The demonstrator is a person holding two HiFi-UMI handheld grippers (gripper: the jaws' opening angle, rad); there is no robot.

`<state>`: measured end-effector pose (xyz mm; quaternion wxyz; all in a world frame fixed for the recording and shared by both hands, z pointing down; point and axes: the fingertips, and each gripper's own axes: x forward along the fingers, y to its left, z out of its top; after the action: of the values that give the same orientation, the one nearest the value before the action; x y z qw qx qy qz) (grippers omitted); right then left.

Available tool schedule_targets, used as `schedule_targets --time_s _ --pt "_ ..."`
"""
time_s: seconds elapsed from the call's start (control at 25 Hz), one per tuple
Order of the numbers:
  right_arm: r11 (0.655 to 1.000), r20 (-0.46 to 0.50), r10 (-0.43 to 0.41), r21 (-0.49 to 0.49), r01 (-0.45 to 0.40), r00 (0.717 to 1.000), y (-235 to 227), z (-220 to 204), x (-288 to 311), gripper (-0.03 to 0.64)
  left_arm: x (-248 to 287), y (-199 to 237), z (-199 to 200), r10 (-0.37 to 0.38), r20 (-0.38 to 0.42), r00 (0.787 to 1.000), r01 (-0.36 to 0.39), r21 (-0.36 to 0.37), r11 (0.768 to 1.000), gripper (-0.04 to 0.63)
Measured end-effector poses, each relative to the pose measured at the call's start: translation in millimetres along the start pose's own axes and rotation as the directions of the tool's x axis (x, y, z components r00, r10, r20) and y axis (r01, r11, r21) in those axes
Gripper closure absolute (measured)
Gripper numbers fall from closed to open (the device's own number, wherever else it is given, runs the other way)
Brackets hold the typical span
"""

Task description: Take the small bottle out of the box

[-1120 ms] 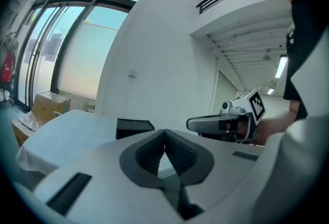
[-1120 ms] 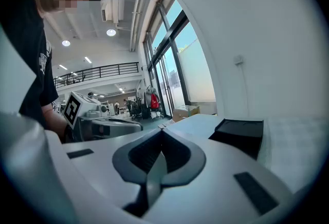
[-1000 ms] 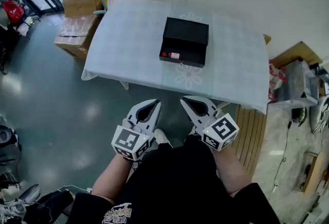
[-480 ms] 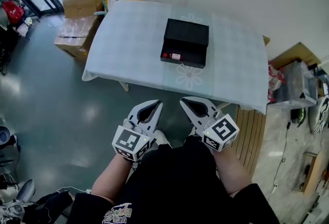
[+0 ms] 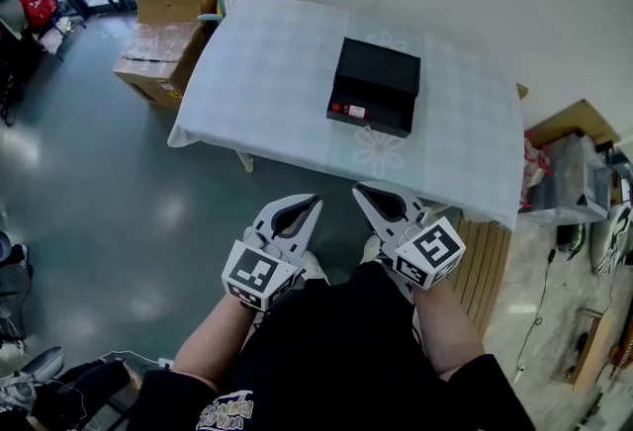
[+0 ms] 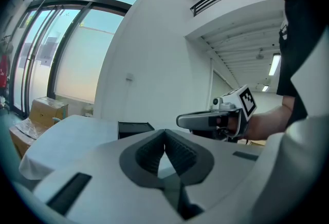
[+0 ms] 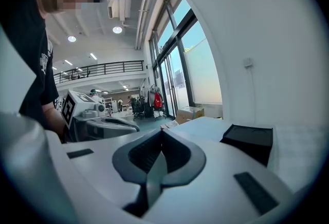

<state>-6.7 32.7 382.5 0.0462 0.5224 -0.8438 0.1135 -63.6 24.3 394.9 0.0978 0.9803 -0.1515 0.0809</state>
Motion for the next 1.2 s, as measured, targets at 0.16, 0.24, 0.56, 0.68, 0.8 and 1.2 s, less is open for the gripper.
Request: schedule_targets --time_s 0.16,0.24,0.56,0.68,0.8,1.2 --pt "1.000 -0.005 0.012 -0.015 -0.012 1.000 -0.1 4.5 10.3 0.595 -4.5 7.4 3.3 0.014 0.005 1.000 -0.014 -0.004 1.000 0.566" --pt "1.000 -0.007 0.018 -0.024 -0.018 1.000 -2.3 6.4 14.7 0.595 -4.9 9.5 3.4 0.015 0.007 1.000 -0.015 0.005 1.000 0.567" --pt "0.998 -0.032 0.063 -0.020 -0.064 0.998 -12.1 5.4 35.0 0.595 -4.5 22.7 4.2 0.052 0.010 0.999 -0.052 -0.009 0.999 0.568" --pt "0.995 -0.041 0.092 -0.027 -0.093 0.995 -16.4 8.3 42.7 0.595 -0.8 28.6 7.5 0.076 0.014 0.997 -0.076 -0.016 0.997 0.566" --pt "0.993 -0.051 0.113 -0.027 -0.115 0.992 -25.4 9.4 49.5 0.595 6.5 32.9 10.0 0.093 0.014 0.996 -0.092 -0.013 0.996 0.566" --pt "0.985 -0.103 0.166 -0.032 -0.170 0.981 -63.7 11.6 67.8 0.595 40.7 49.1 19.2 0.132 0.010 0.991 -0.132 -0.038 0.991 0.566"
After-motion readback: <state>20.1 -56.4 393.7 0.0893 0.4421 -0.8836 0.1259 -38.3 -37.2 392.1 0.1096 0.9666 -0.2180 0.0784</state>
